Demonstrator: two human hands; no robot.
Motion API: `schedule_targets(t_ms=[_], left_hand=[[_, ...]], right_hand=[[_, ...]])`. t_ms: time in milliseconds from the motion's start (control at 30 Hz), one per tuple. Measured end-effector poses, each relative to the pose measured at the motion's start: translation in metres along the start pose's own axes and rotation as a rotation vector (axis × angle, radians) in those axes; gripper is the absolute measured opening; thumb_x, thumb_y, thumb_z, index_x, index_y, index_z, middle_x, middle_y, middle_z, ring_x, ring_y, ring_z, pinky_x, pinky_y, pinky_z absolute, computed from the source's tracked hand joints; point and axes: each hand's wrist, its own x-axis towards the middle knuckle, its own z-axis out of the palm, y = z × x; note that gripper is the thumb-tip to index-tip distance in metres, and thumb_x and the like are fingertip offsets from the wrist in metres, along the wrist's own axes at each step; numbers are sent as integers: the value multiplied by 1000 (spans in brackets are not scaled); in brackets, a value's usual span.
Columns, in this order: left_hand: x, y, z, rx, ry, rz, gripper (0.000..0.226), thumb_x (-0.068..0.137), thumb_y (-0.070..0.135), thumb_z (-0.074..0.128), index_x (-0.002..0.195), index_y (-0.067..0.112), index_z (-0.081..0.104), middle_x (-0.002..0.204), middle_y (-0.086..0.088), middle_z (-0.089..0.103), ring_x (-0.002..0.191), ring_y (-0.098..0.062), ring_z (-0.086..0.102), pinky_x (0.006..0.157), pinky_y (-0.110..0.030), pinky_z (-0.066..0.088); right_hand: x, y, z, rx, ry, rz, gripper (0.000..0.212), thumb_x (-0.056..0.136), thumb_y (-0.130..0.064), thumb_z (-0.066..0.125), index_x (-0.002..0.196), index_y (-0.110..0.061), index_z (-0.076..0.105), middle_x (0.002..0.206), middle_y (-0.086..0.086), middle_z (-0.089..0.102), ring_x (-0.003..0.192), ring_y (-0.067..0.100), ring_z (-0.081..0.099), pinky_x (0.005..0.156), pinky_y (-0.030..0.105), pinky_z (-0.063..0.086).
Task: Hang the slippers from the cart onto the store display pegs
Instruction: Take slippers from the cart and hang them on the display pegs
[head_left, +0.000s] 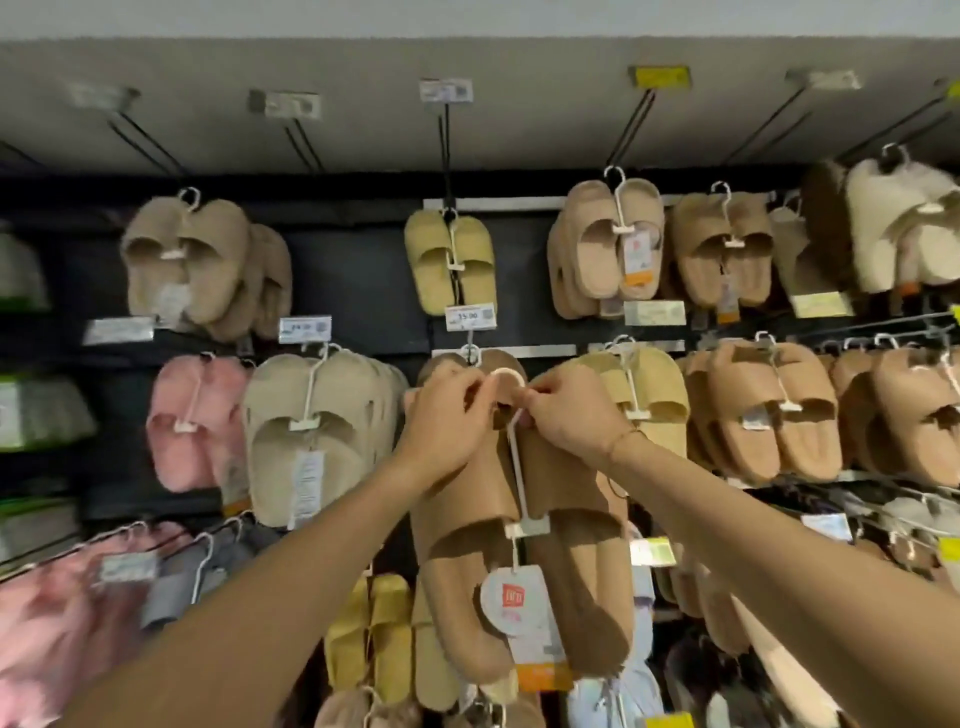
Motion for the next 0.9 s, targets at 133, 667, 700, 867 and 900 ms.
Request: schedule_targets(t_ms=[133,667,700,867,900], left_hand=[[29,-10,-36,88,72,20,30,105,37,42,80,32,58,92,10,50,89,-10,54,96,-51,46],[165,-47,-208,369,256,39,41,105,39,42,76,25,67,90,-4,68,83,-20,63,82,-43,51],[169,-51,-223,387,261,23,41,103,42,40,74,28,66,90,-2,69,86,-22,63,88,-47,51],[190,-92,-295,461,234,-13,39,107,39,40,95,17,69,95,-2,69,95,-24,63,93,-41,49],[195,-103,-307,473,220,-21,38,107,40,40,98,17,70,97,-3,69,95,-24,64,92,-40,49]], right_hand=[[33,-35,8,46,24,-98,31,96,-35,63,76,-16,77,76,-1,71,75,11,66,66,26,52],[170,-216,23,208,162,-306,21,89,-30,68,85,-11,75,84,7,74,77,25,71,74,43,63],[175,-231,29,229,162,-314,19,89,-28,67,88,-10,75,85,8,74,76,24,71,73,42,63],[203,-300,78,321,103,-332,18,96,-19,58,103,-7,70,91,12,73,67,19,62,68,34,59],[210,-312,91,326,100,-329,19,97,-19,57,104,-6,69,93,13,73,67,19,61,67,33,58]])
